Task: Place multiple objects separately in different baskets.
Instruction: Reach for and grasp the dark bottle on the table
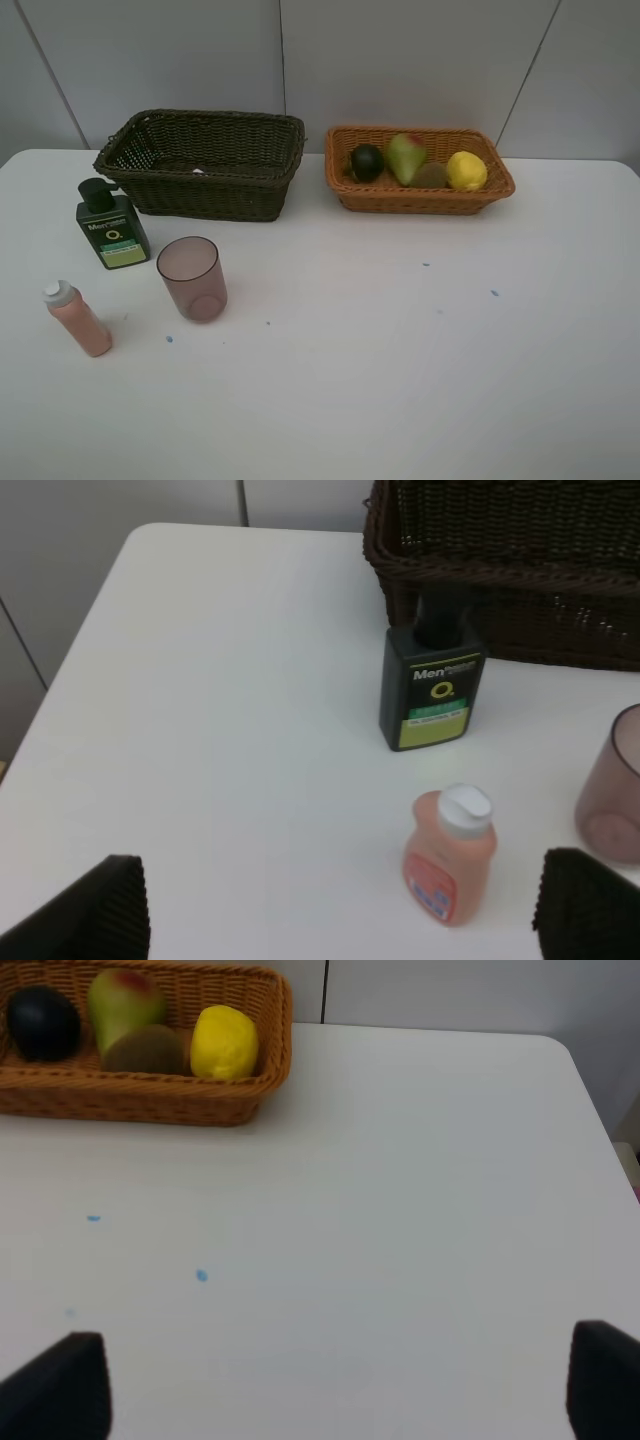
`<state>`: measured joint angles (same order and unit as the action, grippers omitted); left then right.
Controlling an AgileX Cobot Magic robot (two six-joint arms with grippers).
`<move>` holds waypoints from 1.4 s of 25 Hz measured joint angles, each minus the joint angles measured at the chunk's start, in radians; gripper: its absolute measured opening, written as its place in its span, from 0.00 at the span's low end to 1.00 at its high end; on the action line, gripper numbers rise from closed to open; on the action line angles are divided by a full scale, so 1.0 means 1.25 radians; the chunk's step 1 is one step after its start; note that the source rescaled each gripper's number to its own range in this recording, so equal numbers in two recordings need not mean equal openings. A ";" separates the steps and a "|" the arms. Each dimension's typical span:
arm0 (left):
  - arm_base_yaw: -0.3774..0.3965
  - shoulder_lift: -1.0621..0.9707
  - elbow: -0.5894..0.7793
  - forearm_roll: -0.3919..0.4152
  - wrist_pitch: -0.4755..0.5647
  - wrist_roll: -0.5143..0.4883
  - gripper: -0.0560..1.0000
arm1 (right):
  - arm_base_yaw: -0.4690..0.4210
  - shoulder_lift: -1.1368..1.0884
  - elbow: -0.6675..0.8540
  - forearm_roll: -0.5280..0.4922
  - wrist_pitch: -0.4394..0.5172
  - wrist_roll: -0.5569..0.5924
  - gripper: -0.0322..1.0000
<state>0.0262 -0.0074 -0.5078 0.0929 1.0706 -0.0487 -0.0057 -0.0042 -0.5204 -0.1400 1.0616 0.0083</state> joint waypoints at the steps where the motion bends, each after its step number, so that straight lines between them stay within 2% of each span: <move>1: 0.000 0.000 0.000 0.006 0.000 0.000 1.00 | 0.000 0.000 0.000 0.000 0.000 0.000 1.00; 9: 0.000 0.000 0.002 0.048 -0.002 -0.003 1.00 | 0.000 0.000 0.000 0.000 0.000 0.000 1.00; 12: 0.000 0.025 -0.019 0.056 -0.027 -0.017 1.00 | 0.000 0.000 0.000 0.000 0.000 0.000 1.00; 24: 0.000 0.625 -0.330 0.044 -0.062 -0.024 1.00 | 0.000 0.000 0.000 0.000 -0.001 0.000 1.00; 29: 0.000 0.825 -0.387 -0.002 -0.104 -0.024 1.00 | 0.000 0.000 0.000 0.000 -0.001 0.000 1.00; 35: 0.000 0.972 -0.394 -0.043 -0.177 -0.020 1.00 | 0.000 0.000 0.000 0.000 -0.001 0.000 1.00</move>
<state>0.0262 1.2077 -1.0003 0.0385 0.8491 -0.0736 -0.0057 -0.0042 -0.5204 -0.1400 1.0608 0.0083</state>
